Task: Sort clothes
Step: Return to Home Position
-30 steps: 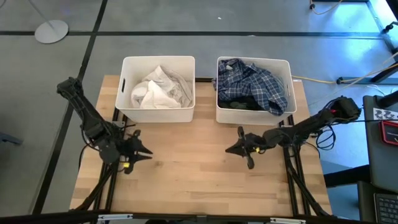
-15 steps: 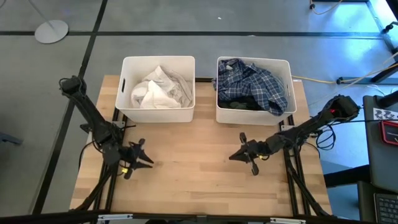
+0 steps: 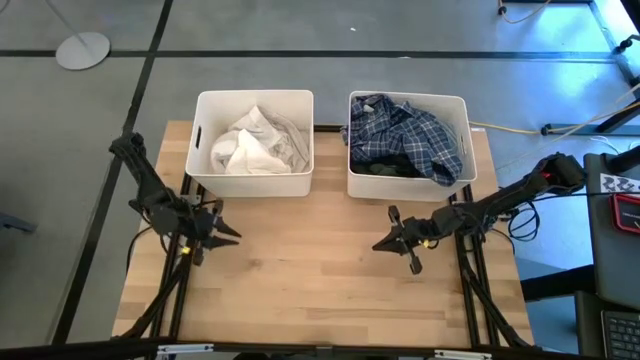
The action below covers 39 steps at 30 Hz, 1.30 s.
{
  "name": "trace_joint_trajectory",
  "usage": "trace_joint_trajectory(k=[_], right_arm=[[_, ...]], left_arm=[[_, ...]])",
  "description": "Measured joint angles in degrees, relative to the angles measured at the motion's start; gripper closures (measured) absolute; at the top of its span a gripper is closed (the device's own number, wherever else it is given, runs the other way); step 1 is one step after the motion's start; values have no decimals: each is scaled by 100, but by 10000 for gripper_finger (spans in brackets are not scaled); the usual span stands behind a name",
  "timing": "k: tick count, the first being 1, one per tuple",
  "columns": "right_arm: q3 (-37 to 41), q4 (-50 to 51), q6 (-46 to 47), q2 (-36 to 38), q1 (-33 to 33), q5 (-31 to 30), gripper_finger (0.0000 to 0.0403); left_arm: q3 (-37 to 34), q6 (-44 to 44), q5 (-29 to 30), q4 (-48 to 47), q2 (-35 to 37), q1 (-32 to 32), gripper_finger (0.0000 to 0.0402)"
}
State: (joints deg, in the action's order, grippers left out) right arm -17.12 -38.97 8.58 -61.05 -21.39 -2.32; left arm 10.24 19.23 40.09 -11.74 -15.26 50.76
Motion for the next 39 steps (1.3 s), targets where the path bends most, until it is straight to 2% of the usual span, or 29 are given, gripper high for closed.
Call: trace_joint_trajectory(k=[3,7,12,20,25,29,33,39], right_arm=[[0,46,1,49,141,256,395],[0,47,-7,47,307,493,395],[-2,-18,-27,45,462,682,395],[0,208,-110,45,459,692,395],[-1,744,-158,218,457,178,395],[7,1518,-145,937,554,38,395],[11,2214,-156,2182,641,198,395],[934,1921,36,3459,636,371,395]], left_arm=[[-92,-51,-73,-318,691,-129,321],[-473,-612,-634,1,1519,-255,321],[-710,-1274,-1084,799,1482,-553,321],[-723,-1920,-842,886,1502,-1331,321],[-723,-1943,-851,886,1503,-1700,321],[-722,-1860,-856,822,1503,-1772,321],[-715,-1803,-880,790,1503,-1786,321],[-715,-1793,-906,788,1503,-1786,321]])
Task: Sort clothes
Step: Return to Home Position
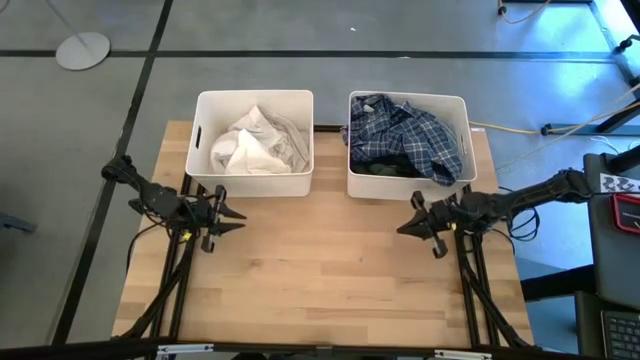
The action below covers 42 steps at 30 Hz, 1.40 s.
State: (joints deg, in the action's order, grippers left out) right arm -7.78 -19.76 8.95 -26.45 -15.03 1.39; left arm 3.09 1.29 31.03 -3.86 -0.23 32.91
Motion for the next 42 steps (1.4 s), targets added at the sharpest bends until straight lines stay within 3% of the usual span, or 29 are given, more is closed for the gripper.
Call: trace_joint_trajectory(k=[3,11,18,25,29,33,42], right_arm=[[672,-357,176,450,-2,19,395],[698,669,-91,1215,7,-247,395],[700,1581,-85,1992,7,-247,395],[701,1864,-168,2538,7,-207,395],[700,1903,-187,2486,5,-156,395],[700,1924,-194,2437,7,-163,395],[700,1944,-196,2441,7,-193,395]], left_arm=[[0,30,-125,-4,0,1,321],[-197,-429,-457,603,-2,-24,321],[-256,-799,-582,756,0,-443,340],[-256,-229,-2485,533,0,-976,378],[-256,-425,-2422,543,-2,-1354,392],[-256,-543,-1991,611,-2,-1935,400],[-256,-500,-2228,577,-2,-2435,401]])
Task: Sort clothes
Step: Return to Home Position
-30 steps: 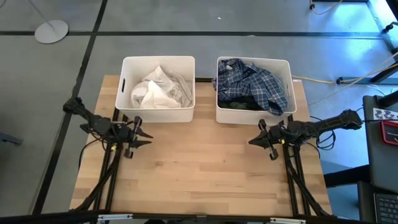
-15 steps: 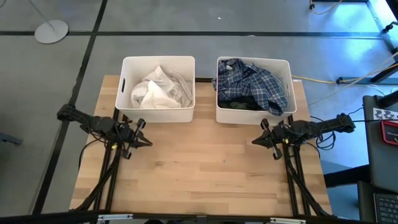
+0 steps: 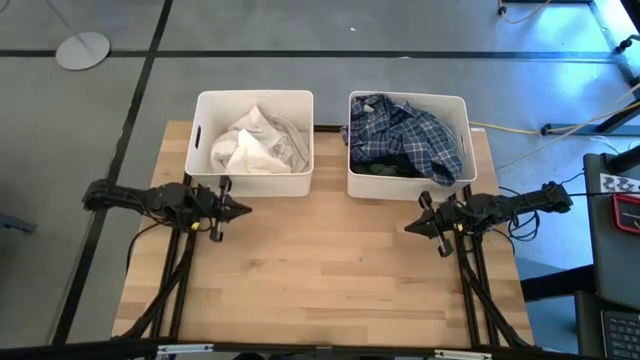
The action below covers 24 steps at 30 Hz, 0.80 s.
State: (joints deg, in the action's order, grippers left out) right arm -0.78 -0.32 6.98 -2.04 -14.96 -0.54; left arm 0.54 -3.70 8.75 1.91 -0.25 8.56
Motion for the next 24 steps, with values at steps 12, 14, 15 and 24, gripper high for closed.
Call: trace_joint_trajectory(k=[12,14,15,24], right_arm=[[2,-20,9,0,0,-33,395],[2,-20,11,0,0,-33,395],[2,-21,11,0,0,-33,395],[2,-24,20,0,0,-33,395]], left_arm=[[-2,178,23,7,0,-13,394],[-2,211,26,9,0,-13,394],[-2,207,27,9,0,-13,394],[-2,177,39,11,0,-13,394]])
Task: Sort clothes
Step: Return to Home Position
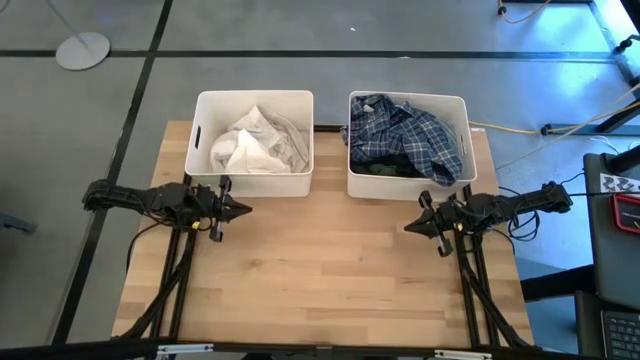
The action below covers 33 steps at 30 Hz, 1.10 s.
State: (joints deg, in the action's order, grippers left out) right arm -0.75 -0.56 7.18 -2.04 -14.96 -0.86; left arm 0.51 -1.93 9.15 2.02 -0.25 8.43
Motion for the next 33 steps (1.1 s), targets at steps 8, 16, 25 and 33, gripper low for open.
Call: trace_joint_trajectory(k=[8,16,25,33], right_arm=[[2,-2,0,0,0,0,395],[2,-2,0,0,0,0,395],[2,-4,0,0,0,0,395],[2,-4,0,0,0,0,395]], left_arm=[[0,0,4,0,0,0,394],[0,6,4,0,0,0,394],[0,41,5,2,0,0,394],[0,186,4,2,0,0,394]])
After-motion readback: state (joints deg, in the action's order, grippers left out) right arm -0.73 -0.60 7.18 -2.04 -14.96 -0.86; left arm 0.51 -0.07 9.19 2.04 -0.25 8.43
